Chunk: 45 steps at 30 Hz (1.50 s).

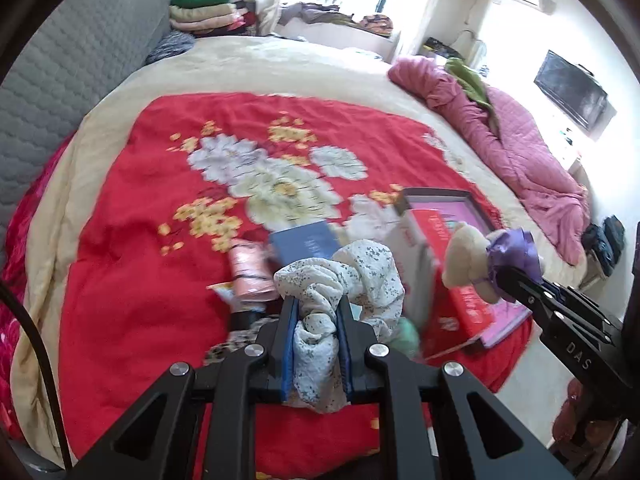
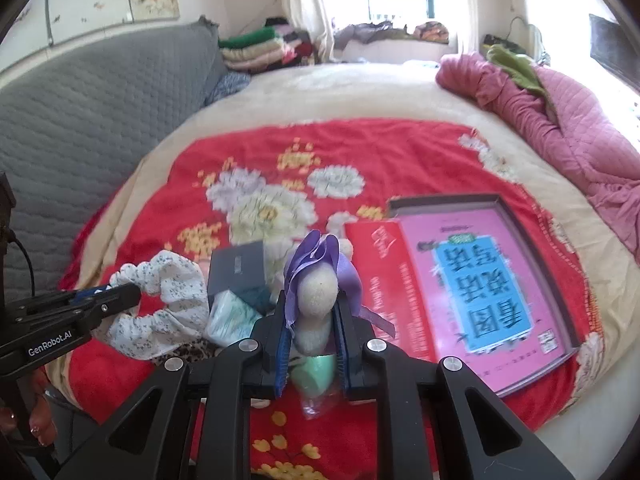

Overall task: Organize soft objects
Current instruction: 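Carry the scrunchie and bunny over the book tray and open both tools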

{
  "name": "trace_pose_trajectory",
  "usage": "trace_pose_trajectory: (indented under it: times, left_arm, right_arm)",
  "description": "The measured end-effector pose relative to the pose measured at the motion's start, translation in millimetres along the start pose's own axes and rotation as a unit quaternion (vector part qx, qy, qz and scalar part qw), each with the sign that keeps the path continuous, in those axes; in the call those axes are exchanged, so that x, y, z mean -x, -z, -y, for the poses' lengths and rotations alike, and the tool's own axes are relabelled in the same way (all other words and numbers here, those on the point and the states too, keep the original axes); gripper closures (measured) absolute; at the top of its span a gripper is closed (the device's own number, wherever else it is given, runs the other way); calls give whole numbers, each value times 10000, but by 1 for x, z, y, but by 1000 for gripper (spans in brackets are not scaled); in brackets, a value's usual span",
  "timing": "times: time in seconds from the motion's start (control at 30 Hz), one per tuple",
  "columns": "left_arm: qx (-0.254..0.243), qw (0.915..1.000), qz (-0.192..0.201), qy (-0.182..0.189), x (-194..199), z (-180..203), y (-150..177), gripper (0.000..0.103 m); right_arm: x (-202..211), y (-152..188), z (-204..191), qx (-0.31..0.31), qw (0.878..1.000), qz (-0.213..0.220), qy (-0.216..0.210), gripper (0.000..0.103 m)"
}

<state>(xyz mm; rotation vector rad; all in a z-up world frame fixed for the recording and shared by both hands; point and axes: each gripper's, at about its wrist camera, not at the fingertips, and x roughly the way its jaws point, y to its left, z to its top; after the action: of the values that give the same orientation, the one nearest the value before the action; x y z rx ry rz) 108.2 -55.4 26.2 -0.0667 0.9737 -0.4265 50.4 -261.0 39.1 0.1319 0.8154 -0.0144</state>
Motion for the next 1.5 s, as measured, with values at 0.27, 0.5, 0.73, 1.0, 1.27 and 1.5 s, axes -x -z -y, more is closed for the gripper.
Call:
trace_pose_trajectory:
  times: [0.27,0.5,0.73,1.0,1.27,1.5]
  left_arm:
    - [-480,9987,116,95,6,72,-12,85]
    - [-777,9964,-50,321,-18,139,-13,85]
    - [-1200,9911,-281,495,-55,207,-13,85]
    - [-1522,9851,-605,522,-115,259,-13,85]
    - [-1575,9822,-1000,216,-167,265,-2,85]
    - [-1644,9783,-1259,114,-191,269,9,84]
  right_arm:
    - [46,-5,58,-232,9982,388,394,84]
    - [63,0,119,-553,9959,511,503,84]
    - [55,20,179,-926,9936,302,576,84]
    - [23,46,229,-1395,9895,-138,342,84]
    - [-13,51,247,-1657,9852,-415,-125,83]
    - [-41,54,259,-1358,9863,-744,568,81]
